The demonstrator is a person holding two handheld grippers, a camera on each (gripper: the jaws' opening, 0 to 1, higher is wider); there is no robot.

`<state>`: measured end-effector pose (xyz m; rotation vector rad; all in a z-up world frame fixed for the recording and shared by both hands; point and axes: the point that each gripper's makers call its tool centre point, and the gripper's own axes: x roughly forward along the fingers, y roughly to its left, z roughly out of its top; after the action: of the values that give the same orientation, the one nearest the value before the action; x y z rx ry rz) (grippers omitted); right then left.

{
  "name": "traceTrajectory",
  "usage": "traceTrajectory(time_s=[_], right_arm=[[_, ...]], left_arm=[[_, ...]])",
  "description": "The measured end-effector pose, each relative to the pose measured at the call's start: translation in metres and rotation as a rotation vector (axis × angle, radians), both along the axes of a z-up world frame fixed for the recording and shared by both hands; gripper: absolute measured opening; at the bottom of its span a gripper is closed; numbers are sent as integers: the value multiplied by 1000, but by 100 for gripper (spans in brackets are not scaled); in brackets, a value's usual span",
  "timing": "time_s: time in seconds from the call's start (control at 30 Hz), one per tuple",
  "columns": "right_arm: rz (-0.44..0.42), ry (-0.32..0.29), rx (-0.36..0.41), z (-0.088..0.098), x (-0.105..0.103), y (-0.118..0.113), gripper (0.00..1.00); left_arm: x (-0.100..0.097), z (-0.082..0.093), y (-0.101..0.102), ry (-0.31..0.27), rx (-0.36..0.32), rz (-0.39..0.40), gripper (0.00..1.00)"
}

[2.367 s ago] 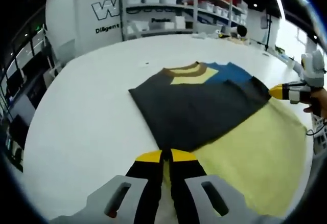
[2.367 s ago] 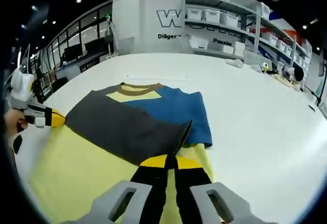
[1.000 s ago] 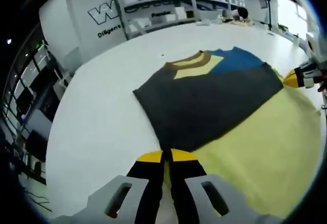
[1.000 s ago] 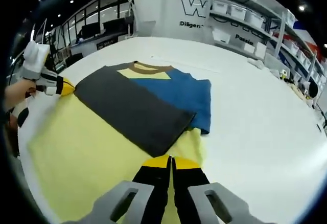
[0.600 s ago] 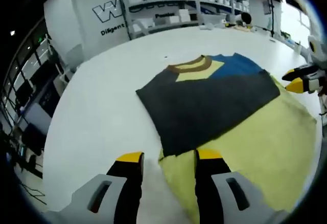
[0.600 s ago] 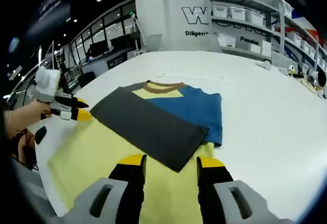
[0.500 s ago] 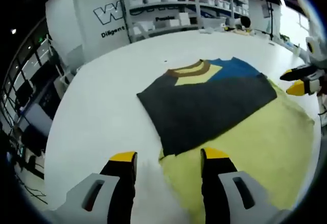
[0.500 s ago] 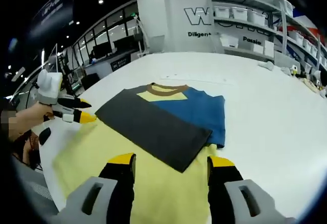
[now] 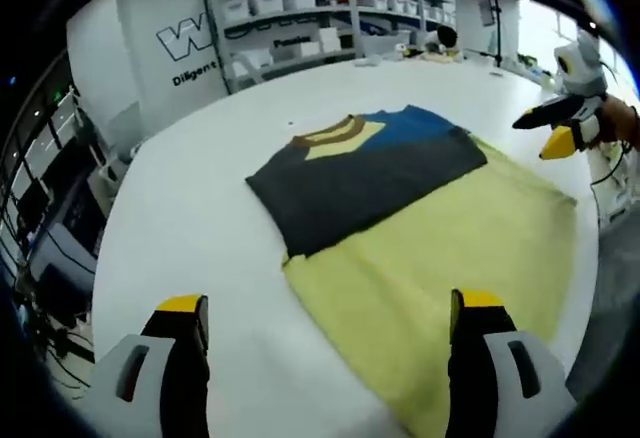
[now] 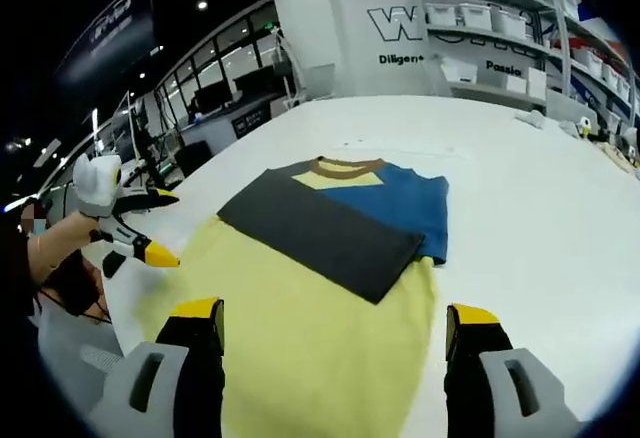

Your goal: Fold the garment on the visible template until the final outline fits inside the template.

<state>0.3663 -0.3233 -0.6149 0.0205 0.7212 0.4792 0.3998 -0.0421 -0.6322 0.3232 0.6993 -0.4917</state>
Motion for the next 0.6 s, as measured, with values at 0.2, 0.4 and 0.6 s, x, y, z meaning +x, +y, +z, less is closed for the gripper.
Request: traceTrajectory(time_s=[0.2,0.4,0.6], right_arm=[[50,24,-31,-3,-26,-5,93],[39,69,-70,-13,-47,-21,89],[17,114,-82,-26,-68,-37,85]], left_arm=[[-19,6,-2,18,-41,8,99],[-46,3,-7,99,-67,15,96],[-65,-3,1,130,-55,41,90]])
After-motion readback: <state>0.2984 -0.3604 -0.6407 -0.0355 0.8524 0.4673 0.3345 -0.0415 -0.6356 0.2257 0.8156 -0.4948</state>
